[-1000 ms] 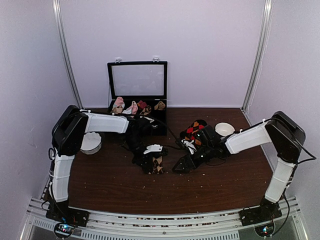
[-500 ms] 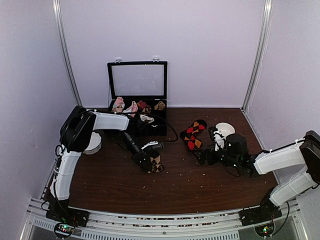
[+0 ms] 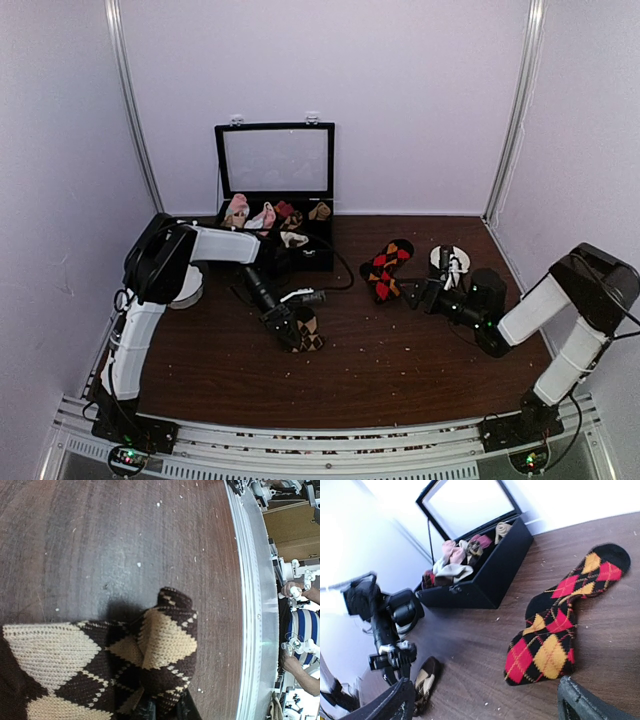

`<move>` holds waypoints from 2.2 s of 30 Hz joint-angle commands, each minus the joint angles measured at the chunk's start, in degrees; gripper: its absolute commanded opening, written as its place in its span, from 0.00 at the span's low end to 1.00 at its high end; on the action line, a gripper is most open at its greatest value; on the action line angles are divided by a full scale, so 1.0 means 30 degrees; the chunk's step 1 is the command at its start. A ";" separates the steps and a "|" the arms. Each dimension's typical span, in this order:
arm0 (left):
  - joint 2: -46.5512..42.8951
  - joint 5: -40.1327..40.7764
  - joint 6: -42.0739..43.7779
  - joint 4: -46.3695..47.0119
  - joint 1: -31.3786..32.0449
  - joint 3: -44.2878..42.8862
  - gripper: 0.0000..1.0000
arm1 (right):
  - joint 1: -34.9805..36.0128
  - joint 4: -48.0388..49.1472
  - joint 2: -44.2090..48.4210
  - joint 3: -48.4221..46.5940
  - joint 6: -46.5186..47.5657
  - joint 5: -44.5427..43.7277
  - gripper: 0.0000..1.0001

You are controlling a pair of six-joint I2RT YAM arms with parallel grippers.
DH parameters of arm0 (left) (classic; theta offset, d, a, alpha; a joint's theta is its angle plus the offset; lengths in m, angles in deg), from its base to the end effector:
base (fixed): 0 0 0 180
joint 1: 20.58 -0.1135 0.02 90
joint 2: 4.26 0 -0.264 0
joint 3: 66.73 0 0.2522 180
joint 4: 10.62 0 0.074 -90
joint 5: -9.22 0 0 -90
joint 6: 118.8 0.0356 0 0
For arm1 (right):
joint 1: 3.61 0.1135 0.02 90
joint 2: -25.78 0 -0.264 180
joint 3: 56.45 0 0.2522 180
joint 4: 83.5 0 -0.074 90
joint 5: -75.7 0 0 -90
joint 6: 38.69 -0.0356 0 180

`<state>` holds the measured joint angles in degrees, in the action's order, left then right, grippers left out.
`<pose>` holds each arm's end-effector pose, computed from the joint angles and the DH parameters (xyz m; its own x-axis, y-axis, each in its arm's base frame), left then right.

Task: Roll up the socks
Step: Roll the sock at the center of the board.

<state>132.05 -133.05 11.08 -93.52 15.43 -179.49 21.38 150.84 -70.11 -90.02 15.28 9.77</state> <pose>0.3191 -0.2667 0.1032 -0.4808 0.8345 -0.2690 0.6345 0.1194 -0.7637 0.2383 0.1271 0.1380 -0.5440 0.3390 -0.7676 -0.5340 0.5658 0.6283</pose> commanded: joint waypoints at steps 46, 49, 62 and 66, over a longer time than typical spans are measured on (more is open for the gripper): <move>0.0531 -0.0671 0.1794 -0.0648 -0.0175 0.0665 0.24 | 1.2100 -1.8373 -0.6387 -1.3476 2.2095 -0.4462 0.31; 0.0556 -0.0719 0.1947 -0.0808 -0.0195 0.0606 0.26 | 1.1908 -1.8733 -0.6640 -1.3741 2.2259 -0.4467 0.23; -0.2547 0.0847 0.0758 0.1182 -0.0775 0.1819 0.49 | 1.1069 -2.1733 -0.8503 -1.4391 2.1880 -0.2908 0.15; -0.4777 0.2515 -0.0049 0.3323 -0.1060 0.3248 0.50 | 1.0809 -2.2575 -0.8991 -1.4771 2.1190 -0.2363 0.13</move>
<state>125.28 -130.95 13.53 -90.55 13.34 -172.80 55.19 95.02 -91.88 -135.35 81.55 2.15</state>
